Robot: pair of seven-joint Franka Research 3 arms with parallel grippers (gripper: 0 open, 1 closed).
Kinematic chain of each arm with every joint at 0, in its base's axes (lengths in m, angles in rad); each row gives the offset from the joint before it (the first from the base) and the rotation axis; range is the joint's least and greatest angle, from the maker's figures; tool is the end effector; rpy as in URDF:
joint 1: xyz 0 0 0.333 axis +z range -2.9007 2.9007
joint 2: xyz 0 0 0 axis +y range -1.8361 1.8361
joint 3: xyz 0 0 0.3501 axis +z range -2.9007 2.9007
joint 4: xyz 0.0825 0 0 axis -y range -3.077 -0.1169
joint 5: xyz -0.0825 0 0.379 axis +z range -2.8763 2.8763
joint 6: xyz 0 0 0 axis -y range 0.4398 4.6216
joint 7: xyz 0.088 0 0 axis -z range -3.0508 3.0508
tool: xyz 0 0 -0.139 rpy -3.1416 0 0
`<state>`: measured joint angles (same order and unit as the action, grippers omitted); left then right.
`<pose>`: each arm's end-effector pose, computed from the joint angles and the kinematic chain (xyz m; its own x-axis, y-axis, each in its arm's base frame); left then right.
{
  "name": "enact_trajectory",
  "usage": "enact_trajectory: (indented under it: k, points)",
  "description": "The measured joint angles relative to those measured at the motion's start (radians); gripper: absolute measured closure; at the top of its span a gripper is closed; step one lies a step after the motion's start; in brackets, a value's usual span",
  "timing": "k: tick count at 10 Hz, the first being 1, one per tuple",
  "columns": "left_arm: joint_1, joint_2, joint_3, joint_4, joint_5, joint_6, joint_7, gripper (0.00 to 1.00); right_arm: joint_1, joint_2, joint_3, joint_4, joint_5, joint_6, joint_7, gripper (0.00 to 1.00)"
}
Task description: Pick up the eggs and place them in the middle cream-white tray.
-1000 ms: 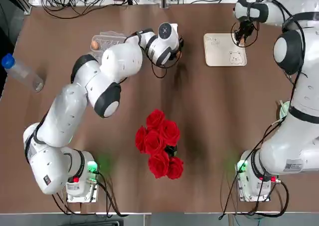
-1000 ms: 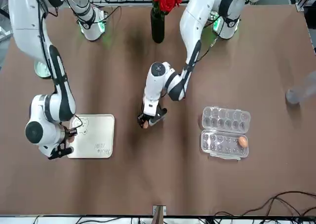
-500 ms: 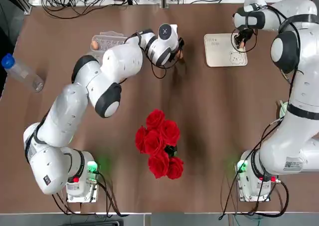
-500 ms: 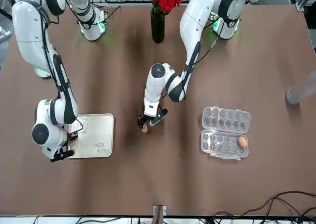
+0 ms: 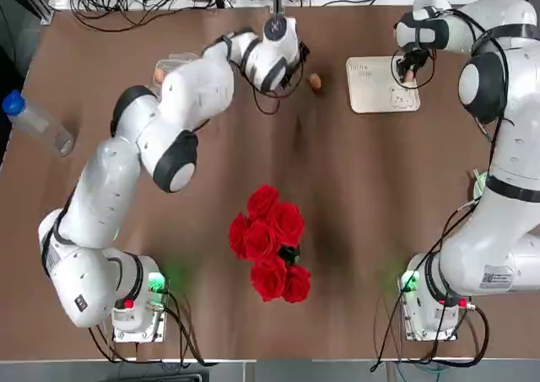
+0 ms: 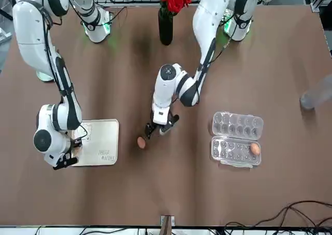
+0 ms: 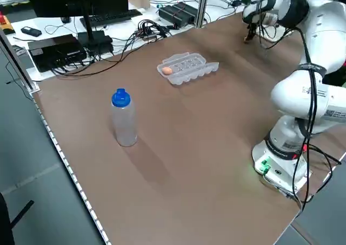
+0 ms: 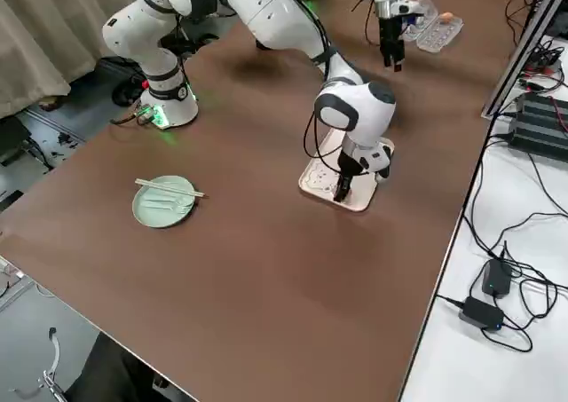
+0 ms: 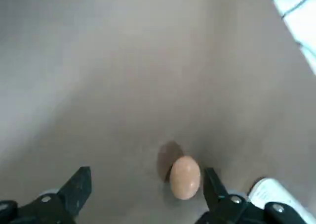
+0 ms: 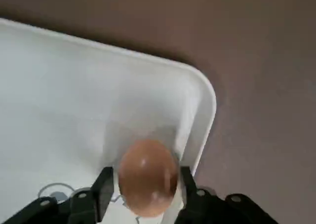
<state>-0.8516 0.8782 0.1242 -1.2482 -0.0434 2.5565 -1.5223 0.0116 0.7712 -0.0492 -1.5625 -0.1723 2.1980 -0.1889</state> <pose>0.5953 -0.5723 0.2770 0.7105 0.6993 0.0788 0.6133 -0.6702 0.4180 0.7027 -0.0325 0.1762 0.9515 0.2556 -0.1714 0.2788 -0.9518 0.1278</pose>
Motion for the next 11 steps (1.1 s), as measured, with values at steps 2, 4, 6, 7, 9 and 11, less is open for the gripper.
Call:
enact_trajectory:
  k: [2,4,6,7,9,11]
  points:
    - [0.065,-0.080,0.002,0.001,0.000,-0.122,0.006,0.00,0.001,0.002,0.002,0.003,-0.003,0.004,-0.007,0.15]
    - [0.160,-0.149,0.005,0.002,0.000,-0.318,0.103,0.00,0.009,0.001,0.008,0.046,-0.005,-0.067,-0.017,0.10]
    - [0.285,-0.224,0.007,-0.035,0.000,-0.465,0.246,0.00,0.027,-0.005,0.019,0.131,-0.004,-0.232,-0.017,0.08]
    - [0.354,-0.262,0.008,-0.091,0.000,-0.481,0.319,0.00,0.045,-0.014,0.026,0.173,0.002,-0.310,-0.016,0.05]
    - [0.480,-0.322,0.009,-0.238,0.000,-0.463,0.466,0.02,0.114,-0.040,0.038,0.217,0.087,-0.390,0.068,0.05]
    - [0.569,-0.373,0.008,-0.388,0.000,-0.344,0.552,0.03,0.224,-0.042,0.046,0.219,0.160,-0.380,0.202,0.05]
